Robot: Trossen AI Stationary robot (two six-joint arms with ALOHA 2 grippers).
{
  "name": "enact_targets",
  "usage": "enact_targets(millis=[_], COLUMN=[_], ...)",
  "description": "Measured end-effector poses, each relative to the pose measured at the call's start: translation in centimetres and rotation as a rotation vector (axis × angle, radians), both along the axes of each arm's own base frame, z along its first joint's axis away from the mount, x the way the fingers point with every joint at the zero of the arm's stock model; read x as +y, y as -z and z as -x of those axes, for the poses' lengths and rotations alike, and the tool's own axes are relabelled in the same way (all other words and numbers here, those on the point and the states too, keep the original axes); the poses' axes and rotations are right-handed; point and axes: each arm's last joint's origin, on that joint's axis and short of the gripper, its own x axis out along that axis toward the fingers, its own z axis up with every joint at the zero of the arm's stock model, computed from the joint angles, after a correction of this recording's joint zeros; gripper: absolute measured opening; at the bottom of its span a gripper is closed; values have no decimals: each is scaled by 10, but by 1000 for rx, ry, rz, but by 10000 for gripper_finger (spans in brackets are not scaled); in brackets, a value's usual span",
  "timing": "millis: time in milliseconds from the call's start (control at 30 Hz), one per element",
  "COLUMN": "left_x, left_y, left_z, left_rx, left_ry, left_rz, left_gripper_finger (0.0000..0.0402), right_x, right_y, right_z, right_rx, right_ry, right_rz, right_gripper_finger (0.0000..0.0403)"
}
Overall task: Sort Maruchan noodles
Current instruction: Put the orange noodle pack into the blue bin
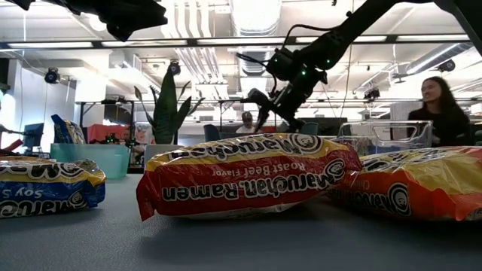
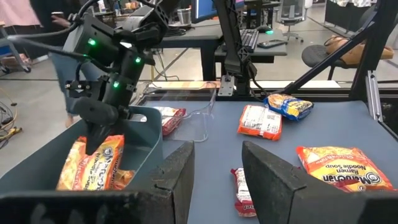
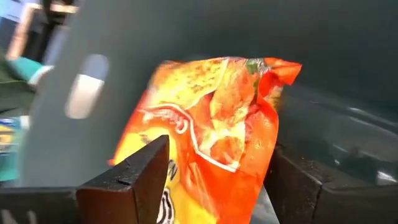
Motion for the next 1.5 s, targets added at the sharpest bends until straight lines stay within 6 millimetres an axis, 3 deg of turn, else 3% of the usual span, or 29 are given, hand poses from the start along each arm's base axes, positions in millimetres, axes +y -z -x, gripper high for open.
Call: enact_targets(millis=[600,967,1500], left_x=[0,0,0], left_y=[0,0,0], left_z=[0,0,0], left_rx=[0,1,1], left_ry=[0,0,0], left_rz=[0,0,0], left_gripper_finger=[117,117,117], right_x=[-1,0,7], right_y=[-21,-33,0], right_z=[-1,5,-18], right_rx=[70,244,333], right_ry=[-28,-1,-57], right_rz=[6,42,61], right_gripper_finger=[215,213,93])
